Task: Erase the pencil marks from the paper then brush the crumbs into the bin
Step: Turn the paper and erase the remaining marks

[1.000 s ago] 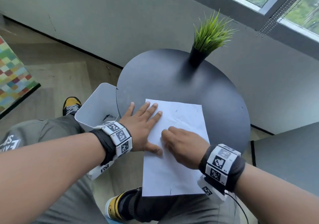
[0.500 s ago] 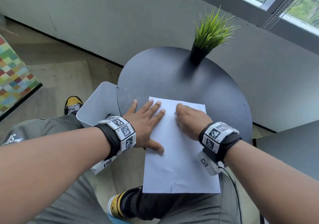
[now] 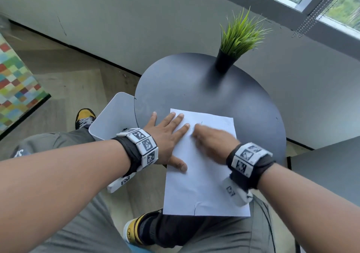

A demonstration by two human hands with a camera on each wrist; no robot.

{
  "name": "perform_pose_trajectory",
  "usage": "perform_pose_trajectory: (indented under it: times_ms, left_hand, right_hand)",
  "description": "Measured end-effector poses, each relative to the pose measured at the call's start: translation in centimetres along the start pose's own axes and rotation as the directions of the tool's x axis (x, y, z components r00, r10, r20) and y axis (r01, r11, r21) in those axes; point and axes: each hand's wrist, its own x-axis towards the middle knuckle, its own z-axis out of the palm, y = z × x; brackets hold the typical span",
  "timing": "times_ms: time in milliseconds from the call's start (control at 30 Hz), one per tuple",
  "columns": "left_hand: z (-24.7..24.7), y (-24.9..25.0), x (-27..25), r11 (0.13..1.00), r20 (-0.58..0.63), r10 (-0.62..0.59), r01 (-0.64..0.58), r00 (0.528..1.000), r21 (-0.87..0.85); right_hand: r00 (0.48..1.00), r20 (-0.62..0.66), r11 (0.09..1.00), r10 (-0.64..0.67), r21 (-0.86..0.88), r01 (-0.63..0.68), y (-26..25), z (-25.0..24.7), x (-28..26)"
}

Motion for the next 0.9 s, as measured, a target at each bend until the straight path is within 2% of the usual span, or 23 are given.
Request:
perform_pose_trajectory:
  times_ms: [33,67,100,167,200,233,300,367,400,467,500,533,567,633,667,700,733,767,800,833,867,900]
  left_hand:
    - [-0.1,0.0,0.1,1.000,0.014,-0.003,0.003,1.000,-0.001]
    - [-0.2,0.1,0.1,1.000,0.026,-0.005,0.005,1.000,-0.001]
    - [-0.3,0.1,0.1,1.000,0.036,-0.007,0.007,0.999,0.001]
    - [-0.3,0.2,0.2,1.000,0.041,-0.007,0.007,0.999,0.007]
    - [-0.3,0.3,0.1,1.000,0.044,-0.006,0.006,0.999,0.010]
    - [-0.4,0.4,0.0,1.000,0.050,-0.006,0.005,0.999,0.013]
    - [-0.8,0.5,0.0,1.000,0.065,-0.008,0.007,0.998,0.021]
    - [-1.1,0.7,0.1,1.000,0.078,-0.014,0.012,0.997,0.024]
    - [-1.1,0.9,0.2,1.000,0.082,-0.016,0.014,0.997,0.027]
    - [-1.1,0.9,0.1,0.999,0.086,-0.020,0.018,0.996,0.032]
    - [-1.1,0.9,0.0,0.999,0.089,-0.023,0.019,0.996,0.039]
    - [-1.2,0.9,0.0,0.999,0.092,-0.023,0.019,0.996,0.047]
    - [-1.3,0.9,0.0,0.999,0.094,-0.022,0.018,0.995,0.048]
    - [-1.4,1.0,0.0,0.999,0.088,-0.020,0.017,0.996,0.045]
    - [-1.5,1.0,0.0,0.999,0.090,-0.023,0.018,0.996,0.050]
    - [-1.5,1.1,0.0,0.998,0.100,-0.024,0.019,0.995,0.053]
    - [-1.4,1.2,0.0,0.998,0.106,-0.027,0.022,0.994,0.054]
    - [-1.5,1.2,0.0,0.998,0.109,-0.033,0.027,0.994,0.057]
    - [-1.5,1.2,0.1,0.998,0.113,-0.037,0.030,0.993,0.061]
    - [-1.7,1.3,0.1,0.997,0.121,-0.038,0.030,0.992,0.066]
    - [-1.8,1.3,0.1,0.997,0.128,-0.039,0.030,0.991,0.070]
    - [-1.9,1.3,0.2,0.997,0.131,-0.040,0.031,0.991,0.072]
  right_hand:
    - [0.992,-0.044,0.993,0.121,-0.009,-0.122,1.6,-0.8,0.3]
    - [0.980,-0.071,0.983,0.184,-0.013,-0.185,2.6,-1.0,0.4]
    - [0.982,-0.087,0.985,0.169,-0.006,-0.170,2.7,-0.8,0.0]
    - [0.998,-0.050,1.000,-0.029,0.003,0.029,0.0,0.4,-1.5]
    - [0.990,0.006,0.990,-0.139,0.015,0.139,-1.4,1.2,-2.5]
    - [0.980,0.060,0.982,-0.187,0.024,0.186,-1.8,1.7,-3.2]
    - [0.992,0.053,0.993,-0.114,0.003,0.114,-0.1,0.5,-2.8]
    - [0.997,-0.042,0.998,0.062,-0.011,-0.062,2.5,-0.5,-1.7]
    - [0.997,-0.046,0.998,0.065,-0.013,-0.066,2.5,-0.5,-1.8]
    - [0.996,0.027,0.996,-0.083,-0.008,0.084,-0.6,0.6,-2.9]
    - [0.977,0.082,0.981,-0.195,0.008,0.195,-2.3,1.3,-3.9]
    - [0.960,0.128,0.969,-0.247,0.014,0.248,-2.9,1.8,-4.5]
    - [0.963,0.123,0.971,-0.239,0.021,0.238,-2.5,1.5,-4.4]
    - [0.999,0.026,1.000,-0.021,-0.022,0.021,0.8,0.0,-3.0]
    - [0.996,-0.028,0.996,0.089,-0.027,-0.090,2.0,-0.6,-2.5]
    - [0.992,-0.049,0.992,0.120,-0.044,-0.122,2.4,-0.3,-2.6]
    - [0.997,-0.049,0.995,0.058,-0.078,-0.062,1.5,0.1,-3.1]
    - [0.998,-0.016,0.993,-0.058,-0.104,0.056,-0.2,0.9,-3.6]
    - [0.982,0.048,0.979,-0.182,-0.087,0.186,-1.8,1.7,-4.4]
    - [0.969,0.088,0.971,-0.230,-0.042,0.234,-2.3,2.1,-4.9]
    - [0.976,0.113,0.982,-0.185,-0.020,0.188,-1.9,1.5,-4.9]
    - [0.991,0.085,0.993,-0.108,-0.032,0.111,-0.5,0.9,-4.2]
